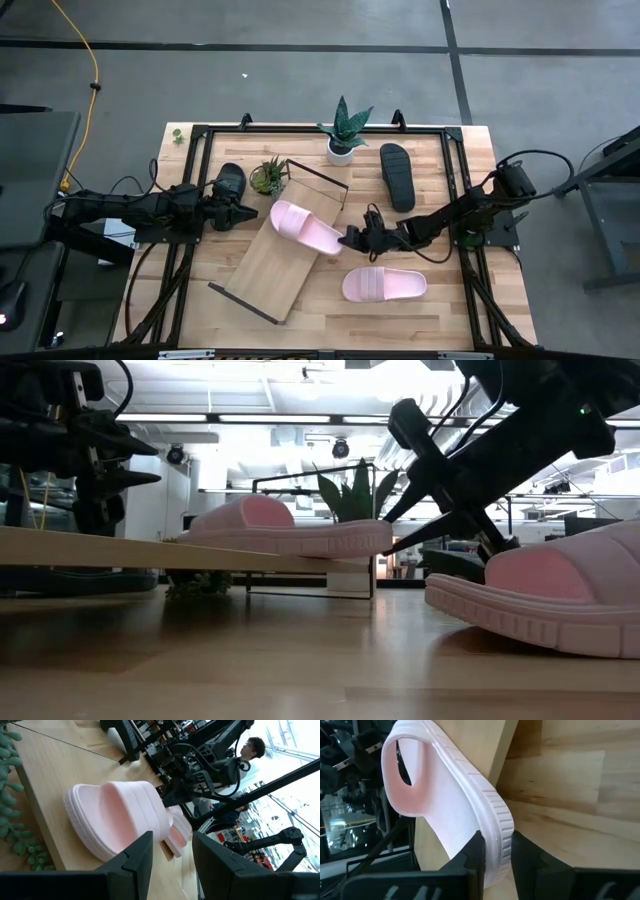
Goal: Pick and place slides into the shelf
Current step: Put the top pink slide on the shelf
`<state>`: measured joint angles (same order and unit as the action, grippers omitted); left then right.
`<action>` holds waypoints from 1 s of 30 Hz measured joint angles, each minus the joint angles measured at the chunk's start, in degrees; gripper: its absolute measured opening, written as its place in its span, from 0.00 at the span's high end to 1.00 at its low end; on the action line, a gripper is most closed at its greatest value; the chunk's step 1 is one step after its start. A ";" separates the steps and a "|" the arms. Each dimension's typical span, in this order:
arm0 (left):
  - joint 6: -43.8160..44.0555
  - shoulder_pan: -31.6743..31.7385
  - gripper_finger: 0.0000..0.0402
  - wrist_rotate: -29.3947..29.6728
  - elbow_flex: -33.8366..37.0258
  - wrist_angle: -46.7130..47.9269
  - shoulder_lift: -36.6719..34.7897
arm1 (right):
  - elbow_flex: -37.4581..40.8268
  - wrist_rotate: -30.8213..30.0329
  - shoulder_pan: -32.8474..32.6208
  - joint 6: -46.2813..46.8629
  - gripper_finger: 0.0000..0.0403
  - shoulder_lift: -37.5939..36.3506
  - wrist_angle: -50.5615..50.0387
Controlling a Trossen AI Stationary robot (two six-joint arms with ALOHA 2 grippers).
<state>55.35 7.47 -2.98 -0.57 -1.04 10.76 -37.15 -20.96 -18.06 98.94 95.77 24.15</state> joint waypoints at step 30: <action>0.00 -0.01 0.68 0.00 0.00 0.00 0.00 | -6.14 0.61 2.32 1.48 0.89 0.00 -5.96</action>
<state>55.35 7.46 -2.98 -0.58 -1.04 10.76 -43.29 -20.34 -15.75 100.42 95.77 18.20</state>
